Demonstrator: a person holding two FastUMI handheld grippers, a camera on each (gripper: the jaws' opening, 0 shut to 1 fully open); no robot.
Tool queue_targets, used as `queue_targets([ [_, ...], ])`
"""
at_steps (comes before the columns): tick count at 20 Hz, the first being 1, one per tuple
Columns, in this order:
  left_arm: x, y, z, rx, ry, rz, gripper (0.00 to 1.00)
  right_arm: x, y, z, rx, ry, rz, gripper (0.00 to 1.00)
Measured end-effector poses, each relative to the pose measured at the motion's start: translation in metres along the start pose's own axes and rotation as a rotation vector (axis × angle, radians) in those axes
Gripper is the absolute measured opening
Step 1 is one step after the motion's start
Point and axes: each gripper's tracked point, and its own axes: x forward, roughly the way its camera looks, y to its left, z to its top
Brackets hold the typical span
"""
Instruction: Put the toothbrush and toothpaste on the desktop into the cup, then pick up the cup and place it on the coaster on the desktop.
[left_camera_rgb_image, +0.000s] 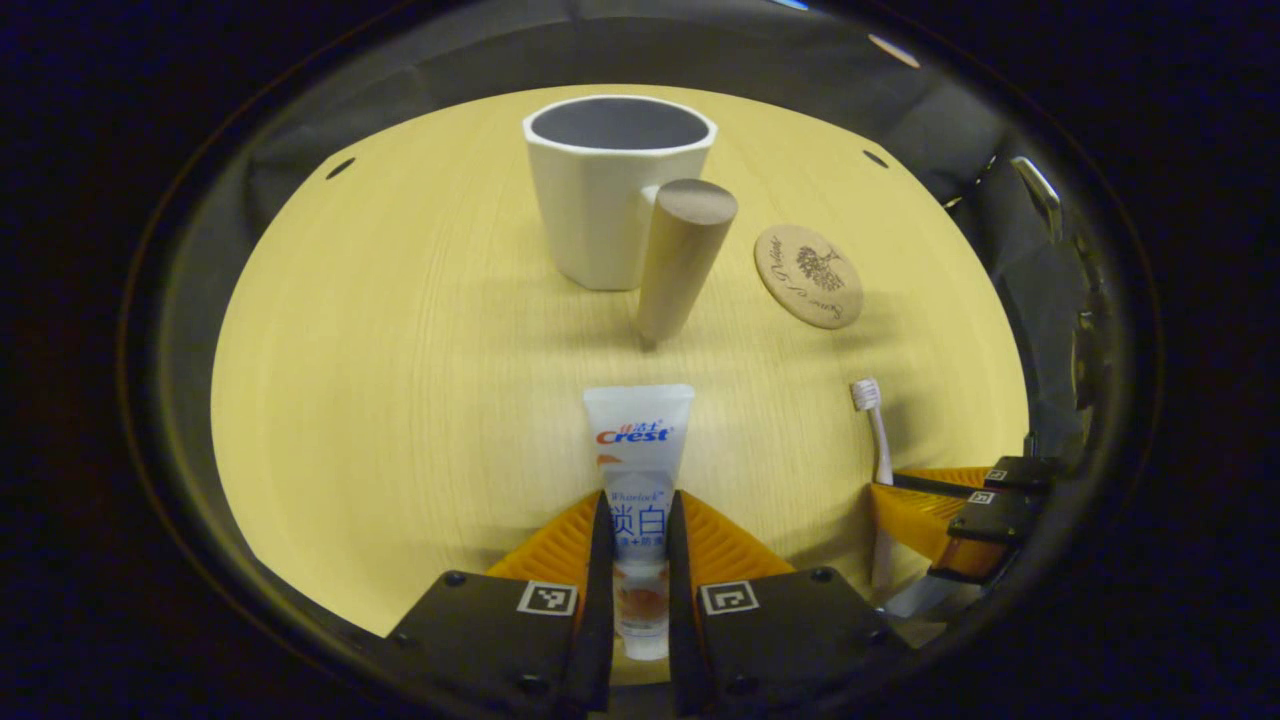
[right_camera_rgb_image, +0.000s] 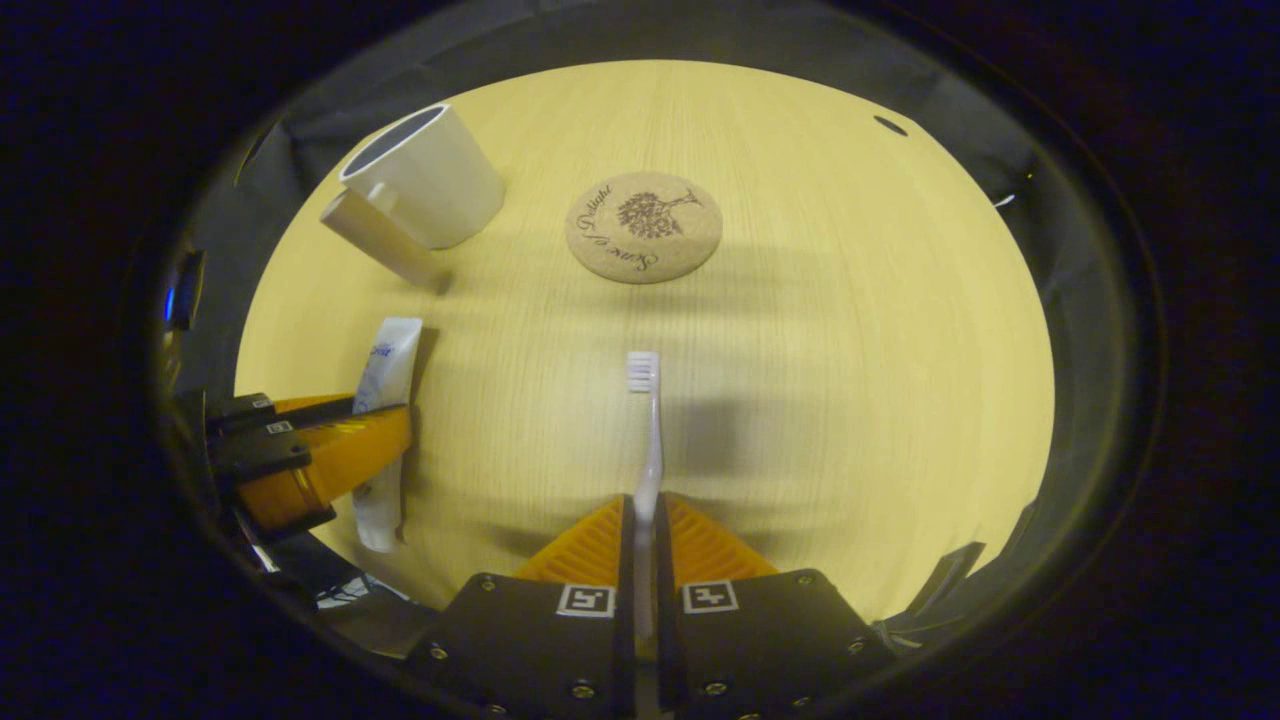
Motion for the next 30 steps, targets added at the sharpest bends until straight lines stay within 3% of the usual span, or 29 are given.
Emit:
queue_targets([
  [1, -0.001, 0.000, 0.000, -0.001, -0.006, -0.005, 0.29, 0.002, 0.003, -0.002, 0.001, 0.012, 0.009, 0.05],
  [2, -0.003, 0.001, 0.001, -0.002, -0.015, -0.009, 0.30, -0.005, 0.002, -0.004, 0.001, 0.002, 0.025, 0.05],
  [5, -0.005, 0.002, 0.005, -0.026, -0.053, -0.017, 0.21, -0.007, 0.002, -0.002, 0.003, -0.023, 0.042, 0.05],
  [12, -0.024, 0.010, 0.015, -0.094, -0.168, 0.004, 0.21, -0.029, 0.003, 0.009, -0.026, -0.125, 0.084, 0.04],
  [16, -0.041, 0.017, 0.023, -0.132, -0.239, 0.004, 0.22, -0.050, 0.009, 0.029, -0.026, -0.234, 0.154, 0.04],
  [26, -0.116, 0.046, 0.098, -0.152, -0.608, 0.074, 0.22, -0.105, 0.019, 0.084, -0.079, -0.523, 0.257, 0.04],
  [27, -0.125, 0.050, 0.108, -0.150, -0.653, 0.080, 0.22, -0.110, 0.022, 0.088, -0.085, -0.544, 0.269, 0.00],
  [30, -0.150, 0.051, 0.144, -0.138, -0.783, 0.089, 0.21, -0.123, 0.028, 0.100, -0.102, -0.609, 0.298, 0.04],
])
